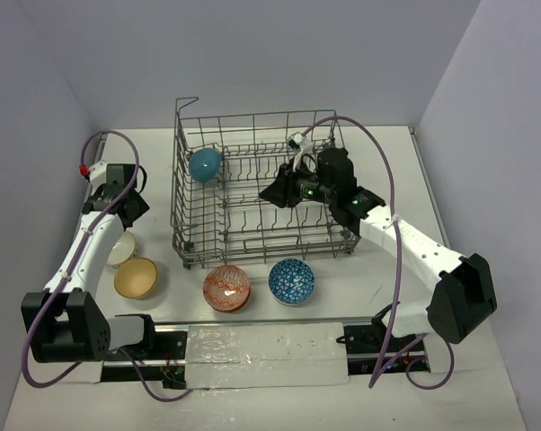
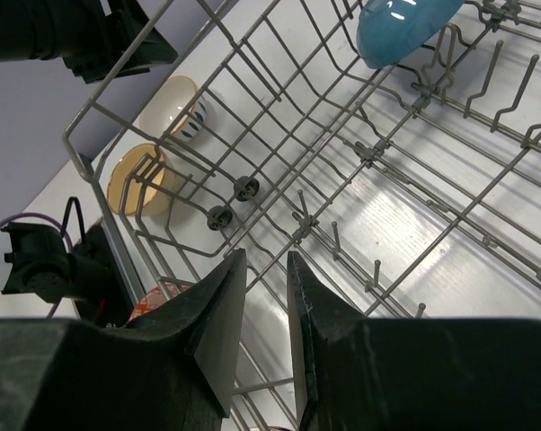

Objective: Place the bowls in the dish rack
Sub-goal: Pick up the bowl from the corner of the board.

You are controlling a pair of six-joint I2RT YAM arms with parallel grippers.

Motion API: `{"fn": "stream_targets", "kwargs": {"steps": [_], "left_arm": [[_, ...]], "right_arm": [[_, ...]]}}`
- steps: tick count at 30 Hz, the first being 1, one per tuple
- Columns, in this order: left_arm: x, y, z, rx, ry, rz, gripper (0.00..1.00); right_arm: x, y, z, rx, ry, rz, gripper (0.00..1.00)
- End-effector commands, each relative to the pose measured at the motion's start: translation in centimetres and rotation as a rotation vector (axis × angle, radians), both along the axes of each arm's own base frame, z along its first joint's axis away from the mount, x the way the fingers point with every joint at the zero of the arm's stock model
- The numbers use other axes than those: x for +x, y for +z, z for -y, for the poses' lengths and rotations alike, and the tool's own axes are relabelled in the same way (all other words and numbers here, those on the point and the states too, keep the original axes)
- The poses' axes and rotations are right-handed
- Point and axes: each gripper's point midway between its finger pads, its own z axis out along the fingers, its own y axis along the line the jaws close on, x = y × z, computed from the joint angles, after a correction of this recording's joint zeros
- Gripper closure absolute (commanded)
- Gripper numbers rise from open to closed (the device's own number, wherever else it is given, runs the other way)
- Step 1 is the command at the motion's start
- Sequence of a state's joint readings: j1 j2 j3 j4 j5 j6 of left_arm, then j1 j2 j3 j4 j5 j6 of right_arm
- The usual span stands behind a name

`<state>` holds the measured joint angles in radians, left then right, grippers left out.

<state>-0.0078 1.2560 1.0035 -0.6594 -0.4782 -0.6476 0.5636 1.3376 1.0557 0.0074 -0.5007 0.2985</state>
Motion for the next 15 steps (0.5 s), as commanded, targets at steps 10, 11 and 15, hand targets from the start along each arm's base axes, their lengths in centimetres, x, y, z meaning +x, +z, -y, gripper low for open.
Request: {"fn": "stream_targets", "kwargs": {"steps": [10, 11, 15], "left_arm": [[-1.3, -2.3, -0.9, -0.023, 0.026, -0.098, 0.41], [-1.3, -2.5, -0.9, -0.029, 0.023, -0.101, 0.41], [-1.1, -4.1, -0.2, -0.09, -0.011, -0.126, 0.41]], "right_arm": [[0.5, 1.0, 0.4, 0.044, 0.004, 0.024, 0.67], [0.5, 1.1, 0.5, 0.047, 0.005, 0.024, 0.67], [0.5, 1.0, 0.6, 0.048, 0.004, 0.02, 0.67]]}}
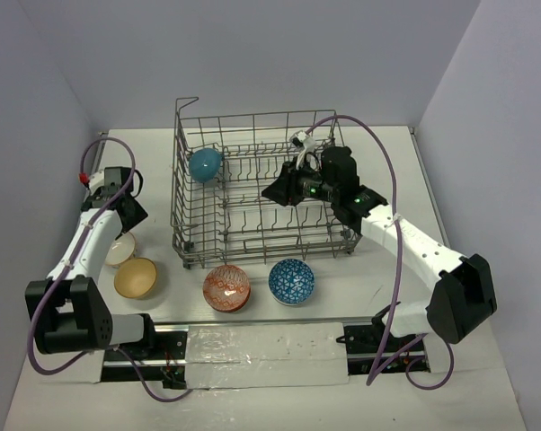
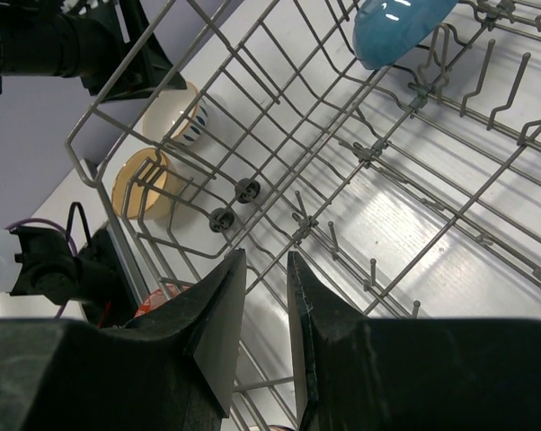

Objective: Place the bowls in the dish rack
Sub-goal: Pick up the bowl from the corner of the board.

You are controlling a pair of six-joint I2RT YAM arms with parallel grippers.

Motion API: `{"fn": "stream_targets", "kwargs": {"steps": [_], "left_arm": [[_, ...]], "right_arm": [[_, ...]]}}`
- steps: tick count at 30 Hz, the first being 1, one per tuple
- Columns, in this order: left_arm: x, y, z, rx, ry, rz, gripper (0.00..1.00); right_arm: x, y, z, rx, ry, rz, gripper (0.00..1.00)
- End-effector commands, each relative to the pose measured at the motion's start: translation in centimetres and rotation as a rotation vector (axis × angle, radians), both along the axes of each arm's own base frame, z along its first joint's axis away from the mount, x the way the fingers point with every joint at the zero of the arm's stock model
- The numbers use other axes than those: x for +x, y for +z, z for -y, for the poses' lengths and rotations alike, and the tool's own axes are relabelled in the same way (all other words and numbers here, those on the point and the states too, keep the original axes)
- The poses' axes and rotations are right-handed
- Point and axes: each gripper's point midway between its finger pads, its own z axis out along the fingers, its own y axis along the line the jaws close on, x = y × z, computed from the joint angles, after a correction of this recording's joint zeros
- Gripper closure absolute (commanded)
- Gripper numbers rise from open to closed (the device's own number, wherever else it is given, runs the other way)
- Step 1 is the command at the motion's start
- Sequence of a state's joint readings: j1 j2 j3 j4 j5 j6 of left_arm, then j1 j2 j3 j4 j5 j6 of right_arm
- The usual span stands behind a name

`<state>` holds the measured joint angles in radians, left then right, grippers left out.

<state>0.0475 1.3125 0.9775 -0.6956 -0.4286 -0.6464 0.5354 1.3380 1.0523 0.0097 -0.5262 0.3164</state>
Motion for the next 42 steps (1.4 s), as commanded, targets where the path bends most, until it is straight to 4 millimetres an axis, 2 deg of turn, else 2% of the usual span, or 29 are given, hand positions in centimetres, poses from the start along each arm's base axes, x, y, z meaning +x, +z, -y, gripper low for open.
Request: {"fn": "stream_targets", "kwargs": {"steps": [1, 14, 42], "left_arm": [[0.3, -1.3, 0.6, -0.053, -0.038, -0.016, 0.41], [0.7, -3.8, 0.6, -0.064, -0.045, -0.094, 0.41], [0.6, -6.4, 0.4, -0.065, -0.044, -0.15, 0.52]], "right_arm": [[0.1, 1.0, 0.0, 0.035, 0.012, 0.041, 0.67], [0.4, 0.5, -0.1, 0.025, 0.013, 0.028, 0.67], [1.0, -0.6, 0.0, 0.0, -0.001, 0.01, 0.67]]}}
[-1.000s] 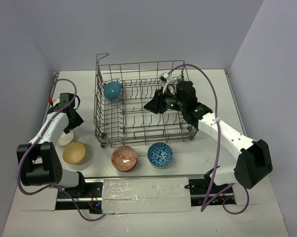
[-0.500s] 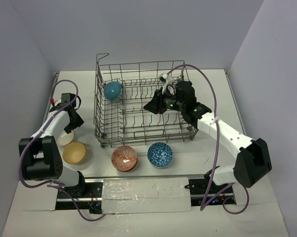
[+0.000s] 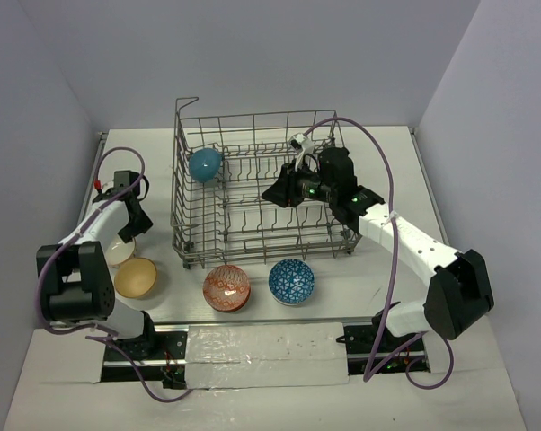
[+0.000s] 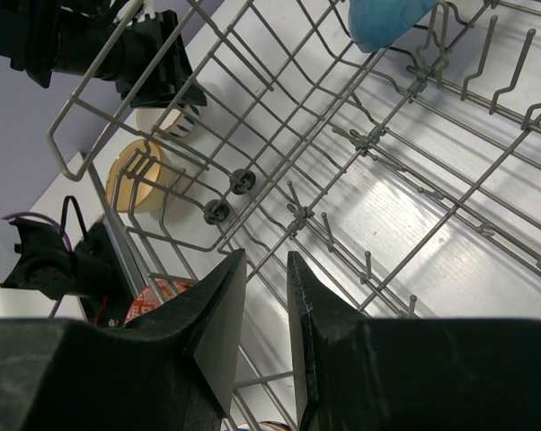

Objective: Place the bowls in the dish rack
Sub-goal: Pick up the bowl from the corner of the board.

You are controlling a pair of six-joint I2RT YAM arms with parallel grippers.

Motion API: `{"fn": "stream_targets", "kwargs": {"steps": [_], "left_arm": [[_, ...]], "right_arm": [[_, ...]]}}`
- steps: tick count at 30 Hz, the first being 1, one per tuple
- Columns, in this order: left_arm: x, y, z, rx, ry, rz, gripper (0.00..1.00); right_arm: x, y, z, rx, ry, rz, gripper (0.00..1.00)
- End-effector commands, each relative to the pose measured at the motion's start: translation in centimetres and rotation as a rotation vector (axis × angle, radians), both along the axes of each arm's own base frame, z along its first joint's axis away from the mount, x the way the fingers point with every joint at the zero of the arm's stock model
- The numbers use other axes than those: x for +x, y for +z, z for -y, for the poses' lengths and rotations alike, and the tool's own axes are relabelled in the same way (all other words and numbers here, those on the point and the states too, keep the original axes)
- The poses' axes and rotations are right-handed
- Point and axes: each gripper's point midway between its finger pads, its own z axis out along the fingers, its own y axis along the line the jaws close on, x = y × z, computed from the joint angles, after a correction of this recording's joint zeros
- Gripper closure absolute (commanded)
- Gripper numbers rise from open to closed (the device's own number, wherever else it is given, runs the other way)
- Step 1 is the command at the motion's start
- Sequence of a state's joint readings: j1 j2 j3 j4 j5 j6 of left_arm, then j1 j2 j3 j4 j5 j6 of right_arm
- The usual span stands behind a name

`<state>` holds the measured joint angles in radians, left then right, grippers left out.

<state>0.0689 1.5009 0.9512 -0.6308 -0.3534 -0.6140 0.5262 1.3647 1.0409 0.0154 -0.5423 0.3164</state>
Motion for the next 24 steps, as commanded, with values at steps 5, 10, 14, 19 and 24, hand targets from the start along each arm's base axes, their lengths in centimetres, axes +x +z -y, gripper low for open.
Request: {"fn": "stream_targets", "kwargs": {"steps": [5, 10, 14, 19, 24], "left_arm": [[0.36, -0.83, -0.2, -0.001, -0.008, -0.003, 0.53], [0.28, -1.19, -0.15, -0.004, -0.012, -0.015, 0.57], [0.23, -1.24, -0.15, -0.004, -0.012, -0.018, 0.6], [0.27, -1.32, -0.23, -0.002, -0.011, -0.021, 0.63], [0.32, -1.26, -0.23, 0.0, -0.01, -0.018, 0.65]], "right_arm": [[0.85, 0.66, 0.03, 0.007, -0.009, 0.039, 0.67], [0.9, 0.47, -0.08, 0.007, -0.005, 0.033, 0.68], [0.86, 0.51, -0.11, 0.008, -0.002, 0.034, 0.68], [0.93, 0.35, -0.08, 0.006, -0.004, 0.03, 0.68], [1.01, 0.32, -0.05, 0.006, -0.005, 0.03, 0.68]]}}
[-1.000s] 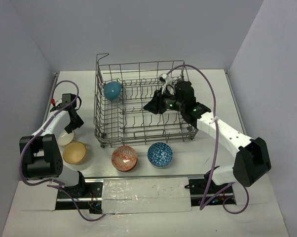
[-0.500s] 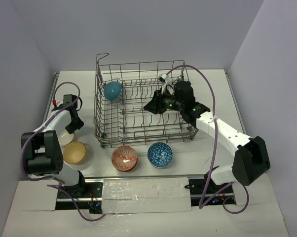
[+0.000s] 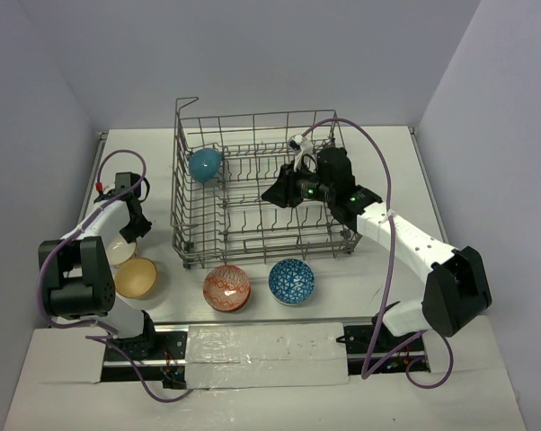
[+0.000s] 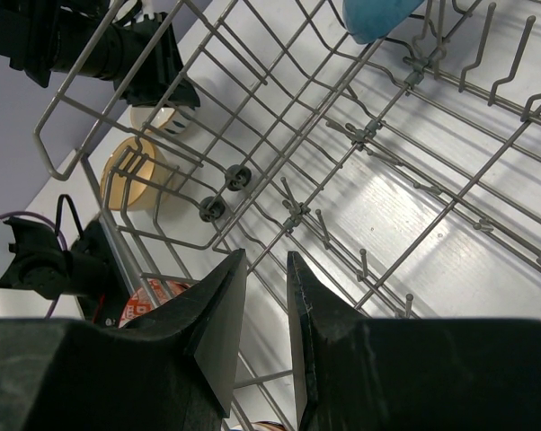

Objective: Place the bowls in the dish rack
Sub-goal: Pick up the bowl from the corner of the board.

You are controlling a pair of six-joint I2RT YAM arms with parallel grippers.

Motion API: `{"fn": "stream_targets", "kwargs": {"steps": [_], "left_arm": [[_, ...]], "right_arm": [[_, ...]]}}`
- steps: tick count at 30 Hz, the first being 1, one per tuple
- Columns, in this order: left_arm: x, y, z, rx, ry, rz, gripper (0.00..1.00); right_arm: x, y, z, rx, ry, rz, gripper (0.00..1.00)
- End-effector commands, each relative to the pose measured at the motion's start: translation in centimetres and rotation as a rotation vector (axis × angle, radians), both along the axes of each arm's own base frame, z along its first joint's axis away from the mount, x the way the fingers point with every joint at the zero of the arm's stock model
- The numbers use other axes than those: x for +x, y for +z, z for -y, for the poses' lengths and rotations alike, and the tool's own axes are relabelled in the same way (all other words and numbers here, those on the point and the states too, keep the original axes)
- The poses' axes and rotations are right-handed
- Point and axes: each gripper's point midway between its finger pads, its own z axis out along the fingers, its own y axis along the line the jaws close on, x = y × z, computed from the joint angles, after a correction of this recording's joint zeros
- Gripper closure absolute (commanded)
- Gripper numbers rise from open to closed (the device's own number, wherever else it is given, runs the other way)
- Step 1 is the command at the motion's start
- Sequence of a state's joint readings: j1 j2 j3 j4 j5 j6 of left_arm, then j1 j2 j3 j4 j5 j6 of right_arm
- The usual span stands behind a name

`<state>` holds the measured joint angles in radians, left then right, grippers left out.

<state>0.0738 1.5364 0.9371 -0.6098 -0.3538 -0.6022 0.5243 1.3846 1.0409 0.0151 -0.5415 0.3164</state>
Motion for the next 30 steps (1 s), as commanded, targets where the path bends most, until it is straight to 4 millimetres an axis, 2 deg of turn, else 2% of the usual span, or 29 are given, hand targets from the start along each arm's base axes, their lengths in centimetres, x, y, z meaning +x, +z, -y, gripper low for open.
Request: {"fn": "stream_targets", "kwargs": {"steps": [1, 4, 19, 25, 30], "left_arm": [[0.6, 0.1, -0.1, -0.002, -0.005, 0.016, 0.66], [0.6, 0.1, -0.1, -0.002, -0.005, 0.016, 0.68], [1.4, 1.3, -0.6, 0.026, 0.013, 0.035, 0.93], [2.2, 1.7, -0.9, 0.032, 0.037, 0.052, 0.99], [3.1, 2.5, -1.3, 0.054, 0.056, 0.073, 1.0]], "right_arm": [[0.7, 1.2, 0.0, 0.018, -0.001, 0.048, 0.68], [0.7, 1.1, 0.0, 0.017, 0.0, 0.045, 0.68], [0.7, 1.1, 0.0, 0.015, 0.004, 0.045, 0.68], [0.7, 1.1, 0.0, 0.014, 0.004, 0.049, 0.68], [0.8, 0.9, 0.0, 0.011, 0.005, 0.044, 0.68]]}}
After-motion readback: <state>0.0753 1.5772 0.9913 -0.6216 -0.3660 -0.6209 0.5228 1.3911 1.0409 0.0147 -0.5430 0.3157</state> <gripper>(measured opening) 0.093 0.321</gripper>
